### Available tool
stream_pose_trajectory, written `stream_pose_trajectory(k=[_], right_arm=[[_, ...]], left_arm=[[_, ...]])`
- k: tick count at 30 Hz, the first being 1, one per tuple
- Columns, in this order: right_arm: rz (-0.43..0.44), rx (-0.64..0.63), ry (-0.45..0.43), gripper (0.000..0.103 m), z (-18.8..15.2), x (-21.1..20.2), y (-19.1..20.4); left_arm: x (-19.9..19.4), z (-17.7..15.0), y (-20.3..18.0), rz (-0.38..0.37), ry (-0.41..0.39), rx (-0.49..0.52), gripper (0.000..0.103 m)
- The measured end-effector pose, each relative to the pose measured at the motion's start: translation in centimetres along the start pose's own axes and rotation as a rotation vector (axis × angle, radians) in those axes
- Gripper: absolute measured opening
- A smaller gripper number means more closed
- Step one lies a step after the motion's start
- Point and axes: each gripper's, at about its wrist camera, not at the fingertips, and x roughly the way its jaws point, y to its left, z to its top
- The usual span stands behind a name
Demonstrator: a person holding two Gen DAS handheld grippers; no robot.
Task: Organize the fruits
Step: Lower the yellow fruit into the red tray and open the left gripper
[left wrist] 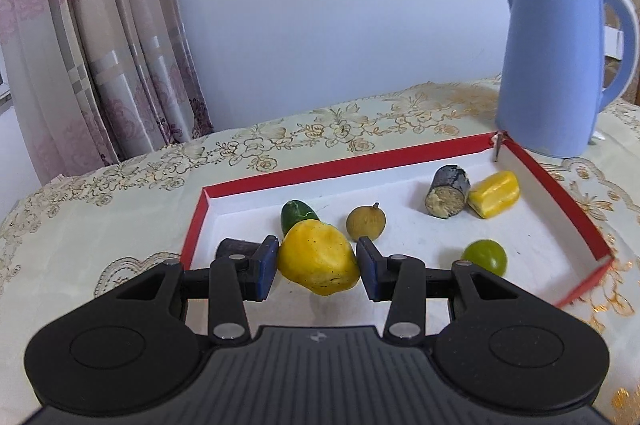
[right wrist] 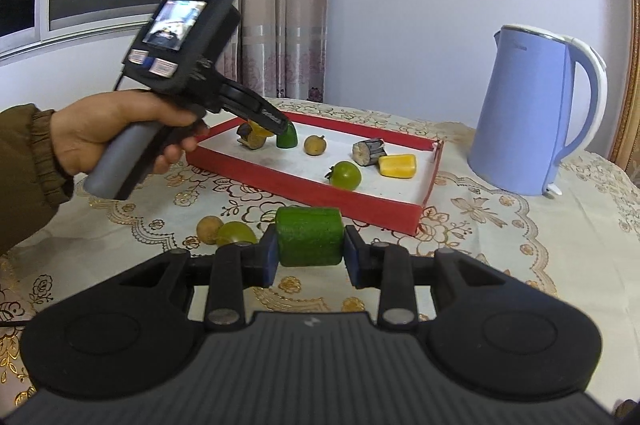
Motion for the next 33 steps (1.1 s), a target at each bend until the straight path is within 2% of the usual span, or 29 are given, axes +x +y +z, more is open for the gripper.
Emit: stream_pose_trajectory(k=[15, 21, 25, 28, 33], right_arm=[[-0.014, 0.002, 0.003, 0.031, 0.2, 0.4, -0.3], [-0.020, 0.003, 0.009, 0.031, 0.2, 0.5, -0.3], [-0.019, 0.002, 0.011, 0.031, 0.3, 0.7, -0.3], [-0.019, 0.002, 0.008, 0.031, 0.4, 0.6, -0.3], [-0.014, 0.003, 0.003, 0.031, 0.4, 0.7, -0.3]], left_arm=[[4.7, 1.9, -0.8, 0.020, 0.061, -0.034, 0.042], [5.1, 2.7, -1.9, -0.010, 0.047, -0.045, 0.042], [4.7, 2.5, -3.3, -0.039, 0.029, -0.003, 0.042], [4.2, 2.0, -3.7, -0.066, 0.033, 0.022, 0.042], [3.4, 0.6, -2.5, -0.052, 0.075, 0.032, 0.042]])
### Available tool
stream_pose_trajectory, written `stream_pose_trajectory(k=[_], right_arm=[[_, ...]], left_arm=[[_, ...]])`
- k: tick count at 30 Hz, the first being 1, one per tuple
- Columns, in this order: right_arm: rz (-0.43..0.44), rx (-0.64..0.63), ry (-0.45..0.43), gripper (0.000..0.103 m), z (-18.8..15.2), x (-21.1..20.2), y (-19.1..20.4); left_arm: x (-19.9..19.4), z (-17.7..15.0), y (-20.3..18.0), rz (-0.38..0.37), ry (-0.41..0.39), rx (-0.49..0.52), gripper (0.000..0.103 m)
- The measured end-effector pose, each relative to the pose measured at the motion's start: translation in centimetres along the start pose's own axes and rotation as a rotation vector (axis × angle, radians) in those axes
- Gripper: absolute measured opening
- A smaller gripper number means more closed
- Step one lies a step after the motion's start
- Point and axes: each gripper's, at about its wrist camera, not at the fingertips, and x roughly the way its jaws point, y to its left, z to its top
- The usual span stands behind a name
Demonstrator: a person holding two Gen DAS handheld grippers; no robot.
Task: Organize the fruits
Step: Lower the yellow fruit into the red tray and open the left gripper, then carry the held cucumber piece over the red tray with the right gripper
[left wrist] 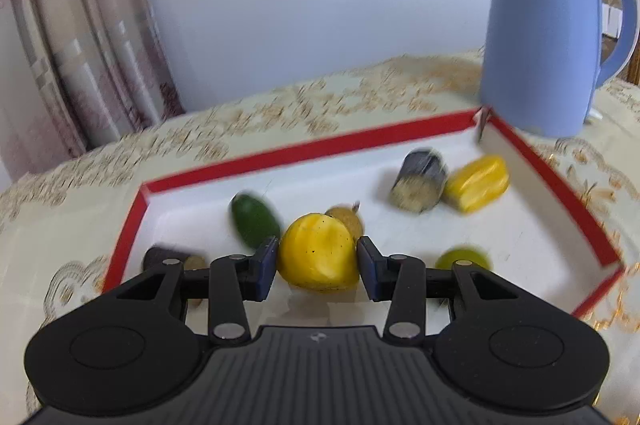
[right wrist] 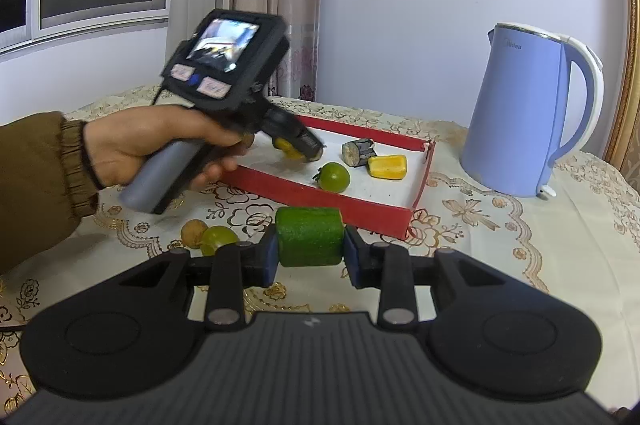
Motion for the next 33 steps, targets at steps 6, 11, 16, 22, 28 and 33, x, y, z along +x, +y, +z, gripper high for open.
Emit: stream_pose_trajectory(k=[6, 11, 16, 22, 28, 33], right_arm=[[0.011, -0.002, -0.005, 0.031, 0.1, 0.2, 0.2], [0.008, -0.002, -0.005, 0.031, 0.2, 0.3, 0.2], [0.007, -0.015, -0.012, 0.031, 0.6, 0.3, 0.3], [0.008, -0.025, -0.021, 0.031, 1.1, 0.7, 0.4], [0.015, -0.024, -0.020, 0.031, 1.0, 0.9, 0.7], [0.014, -0.027, -0.022, 0.031, 1.1, 0.9, 0.8]], left_arm=[[-0.4, -1.3, 2.0, 0.022, 0.037, -0.018, 0.042], [-0.6, -1.9, 3.1, 0.042, 0.041, -0.045, 0.042], [-0.6, -2.2, 4.2, 0.034, 0.034, -0.094, 0.044], [-2.4, -2.1, 3.8, 0.076, -0.064, -0.074, 0.076], [-4.2, -1.5, 4.7, 0.079, -0.100, -0.104, 0.076], [-6.1, -1.2, 6.4, 0.086, -0.127, -0.165, 0.076]])
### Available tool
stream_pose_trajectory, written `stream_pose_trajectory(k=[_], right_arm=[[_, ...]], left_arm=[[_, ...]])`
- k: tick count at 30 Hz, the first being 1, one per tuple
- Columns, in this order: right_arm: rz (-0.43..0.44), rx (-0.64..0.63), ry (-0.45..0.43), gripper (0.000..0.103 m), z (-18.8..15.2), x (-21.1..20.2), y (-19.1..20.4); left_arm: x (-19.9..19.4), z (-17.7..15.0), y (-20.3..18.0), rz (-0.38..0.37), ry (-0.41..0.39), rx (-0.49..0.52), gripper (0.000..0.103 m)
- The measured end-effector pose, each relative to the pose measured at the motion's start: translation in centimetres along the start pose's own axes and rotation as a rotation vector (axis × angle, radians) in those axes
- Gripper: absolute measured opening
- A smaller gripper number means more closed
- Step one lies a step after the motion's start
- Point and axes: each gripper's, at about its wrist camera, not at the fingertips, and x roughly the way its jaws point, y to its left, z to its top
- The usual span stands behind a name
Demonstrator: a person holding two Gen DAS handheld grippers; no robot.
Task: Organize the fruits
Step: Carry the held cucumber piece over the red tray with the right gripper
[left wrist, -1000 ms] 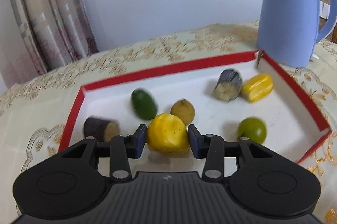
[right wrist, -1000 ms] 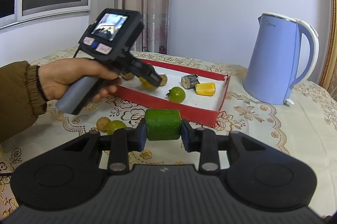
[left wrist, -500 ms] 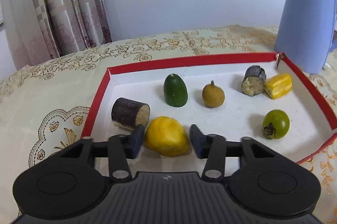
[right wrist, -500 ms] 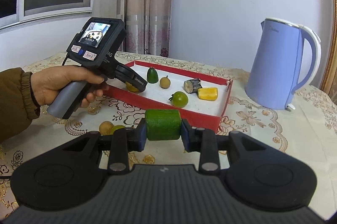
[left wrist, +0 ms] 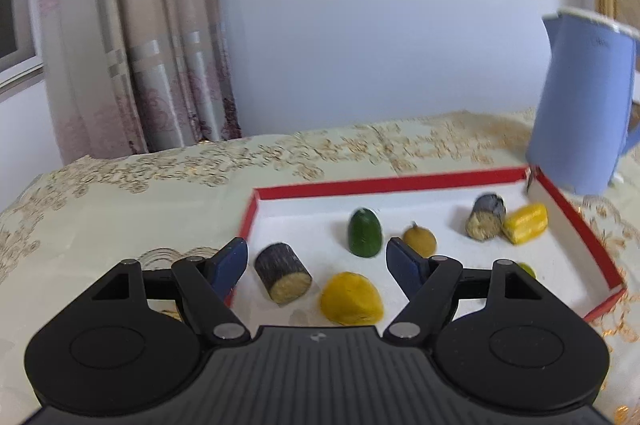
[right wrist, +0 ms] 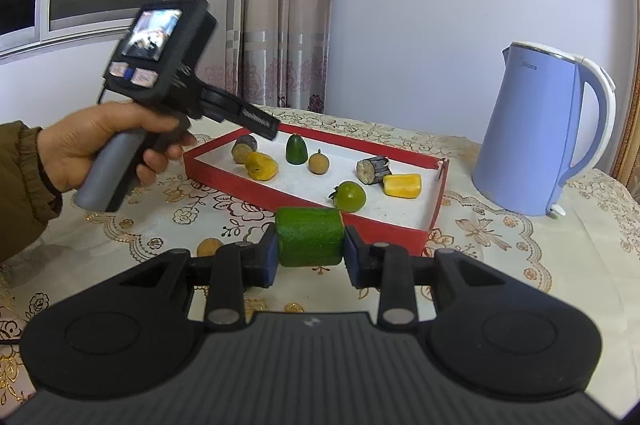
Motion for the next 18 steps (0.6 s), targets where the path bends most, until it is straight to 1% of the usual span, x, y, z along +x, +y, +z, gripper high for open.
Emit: stream_pose_trajectory(k=[2, 4, 5, 8, 10, 12, 16, 18], right_arm=[[0.000, -0.003, -0.002, 0.031, 0.1, 0.0, 0.1], [0.004, -0.007, -0.004, 0.031, 0.2, 0.2, 0.1], [0.004, -0.011, -0.005, 0.031, 0.3, 0.3, 0.1], [0.004, -0.018, -0.009, 0.031, 0.8, 0.8, -0.1], [0.004, -0.017, -0.012, 0.031, 1.1, 1.2, -0.3], [0.002, -0.016, -0.015, 0.031, 1.5, 1.8, -0.7], [-0.028, -0.017, -0.001, 0.031, 2.4, 3.6, -1.6], [-0.041, -0.005, 0.009, 0.031, 2.8, 4.6, -2.3]], left_arm=[[-1.0, 0.3, 1.0, 0.003, -0.004, -0.039, 0.076], [-2.5, 0.1, 1.9, 0.026, -0.006, -0.085, 0.077], [-3.5, -0.2, 2.4, 0.033, -0.012, -0.113, 0.079], [-6.4, -1.9, 3.1, 0.031, -0.043, -0.159, 0.082], [-7.7, -3.3, 3.1, 0.033, -0.072, -0.159, 0.082], [-8.3, -4.6, 2.7, 0.061, -0.101, -0.145, 0.082], [-8.1, -5.9, 1.7, 0.098, -0.152, -0.086, 0.082], [-8.1, -6.2, 1.2, 0.098, -0.162, -0.041, 0.082]])
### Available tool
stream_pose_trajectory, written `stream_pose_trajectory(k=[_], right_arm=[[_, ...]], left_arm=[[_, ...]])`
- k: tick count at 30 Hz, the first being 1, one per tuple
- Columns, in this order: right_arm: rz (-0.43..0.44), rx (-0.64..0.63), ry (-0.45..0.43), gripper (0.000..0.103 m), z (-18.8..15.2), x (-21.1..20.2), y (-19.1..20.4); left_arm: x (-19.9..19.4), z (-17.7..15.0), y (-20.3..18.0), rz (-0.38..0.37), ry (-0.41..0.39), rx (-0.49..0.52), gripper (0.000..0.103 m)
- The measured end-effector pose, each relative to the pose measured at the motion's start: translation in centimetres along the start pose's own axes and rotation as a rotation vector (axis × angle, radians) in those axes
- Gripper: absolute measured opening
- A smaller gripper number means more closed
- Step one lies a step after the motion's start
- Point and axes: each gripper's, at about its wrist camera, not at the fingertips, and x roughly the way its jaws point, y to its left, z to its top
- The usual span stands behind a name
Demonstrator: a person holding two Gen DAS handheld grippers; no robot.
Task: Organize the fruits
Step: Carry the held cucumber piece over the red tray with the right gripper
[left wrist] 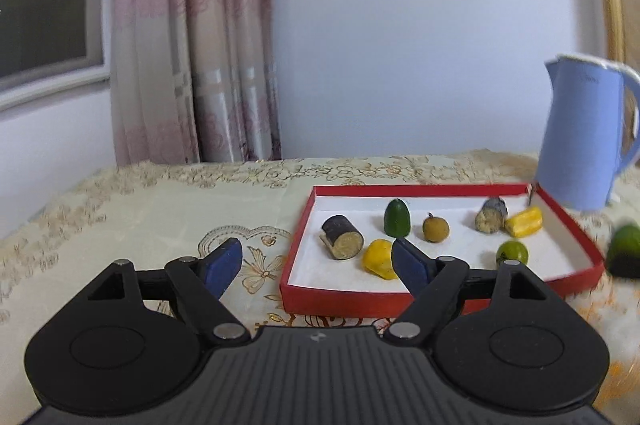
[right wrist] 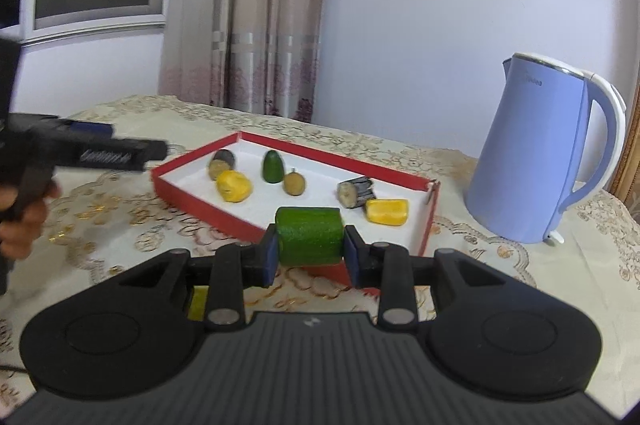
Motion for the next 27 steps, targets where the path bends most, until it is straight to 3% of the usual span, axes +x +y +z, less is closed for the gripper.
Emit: stream_pose_trajectory(k=[4, 10, 14, 19, 27], right_arm=[[-0.036, 0.027, 0.013, 0.031, 1.3, 2.5, -1.4], [-0.114, 0.037, -0.003, 0.031, 4.5, 5.9, -2.7], [-0.173, 0.072, -0.026, 0.031, 4.6, 7.3, -3.4], [-0.155, 0.100, 0.015, 0.031, 3.4, 8.2, -4.4], [-0.129, 0.122, 0.019, 0.031, 2.6, 8.7, -4.9]], left_arm=[[0.1, 0.0, 0.2, -0.027, 0.012, -0.005, 0.082], [0.7, -0.4, 0.5, 0.001, 0.030, -0.016, 0.082], [1.0, -0.5, 0.7, 0.013, 0.037, -0.024, 0.082], [1.6, -0.8, 1.0, -0.006, 0.081, -0.057, 0.082], [2.1, -1.3, 0.6, 0.028, 0.093, -0.032, 0.082]])
